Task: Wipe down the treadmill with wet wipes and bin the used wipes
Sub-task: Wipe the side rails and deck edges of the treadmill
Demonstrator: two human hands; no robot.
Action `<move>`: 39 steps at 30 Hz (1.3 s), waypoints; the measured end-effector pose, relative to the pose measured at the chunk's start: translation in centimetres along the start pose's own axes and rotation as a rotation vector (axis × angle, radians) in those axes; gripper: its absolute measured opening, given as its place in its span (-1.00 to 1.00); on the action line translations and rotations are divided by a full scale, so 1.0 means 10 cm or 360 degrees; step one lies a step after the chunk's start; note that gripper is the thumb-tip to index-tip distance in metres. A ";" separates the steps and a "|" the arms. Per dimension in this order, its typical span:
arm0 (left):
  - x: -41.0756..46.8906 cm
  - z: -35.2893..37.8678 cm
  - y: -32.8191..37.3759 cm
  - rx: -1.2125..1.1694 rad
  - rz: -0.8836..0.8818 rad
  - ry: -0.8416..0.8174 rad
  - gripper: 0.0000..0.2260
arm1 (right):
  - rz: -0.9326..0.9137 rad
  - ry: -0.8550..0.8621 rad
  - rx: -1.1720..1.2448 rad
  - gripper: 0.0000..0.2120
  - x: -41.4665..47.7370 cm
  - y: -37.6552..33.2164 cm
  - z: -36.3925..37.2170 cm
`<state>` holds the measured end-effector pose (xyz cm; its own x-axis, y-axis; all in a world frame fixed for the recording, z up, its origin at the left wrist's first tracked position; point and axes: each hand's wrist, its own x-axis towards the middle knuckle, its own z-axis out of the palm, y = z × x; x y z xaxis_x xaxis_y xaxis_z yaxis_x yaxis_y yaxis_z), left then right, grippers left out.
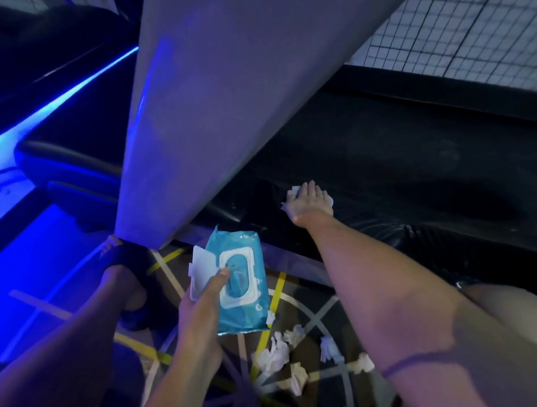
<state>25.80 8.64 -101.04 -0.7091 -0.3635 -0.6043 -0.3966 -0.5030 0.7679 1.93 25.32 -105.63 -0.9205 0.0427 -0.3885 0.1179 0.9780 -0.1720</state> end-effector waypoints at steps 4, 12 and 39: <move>-0.02 0.06 0.00 0.0000 0.0034 -0.0042 -0.77 | 0.0110 0.0049 0.0063 -0.32 -0.05 0.01 0.01; -0.11 0.23 -0.08 0.0052 0.0018 -0.0080 -0.68 | 0.0119 0.0138 -0.0005 -0.24 -0.81 0.23 0.21; -0.09 0.23 -0.08 0.0005 0.0004 -0.0019 -0.73 | 0.0021 0.0124 0.0021 -0.23 -0.47 0.56 0.07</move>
<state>25.40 11.16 -100.67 -0.7171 -0.3552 -0.5997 -0.3964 -0.4999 0.7701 7.15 30.41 -105.41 -0.9450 0.0721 -0.3191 0.1349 0.9745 -0.1793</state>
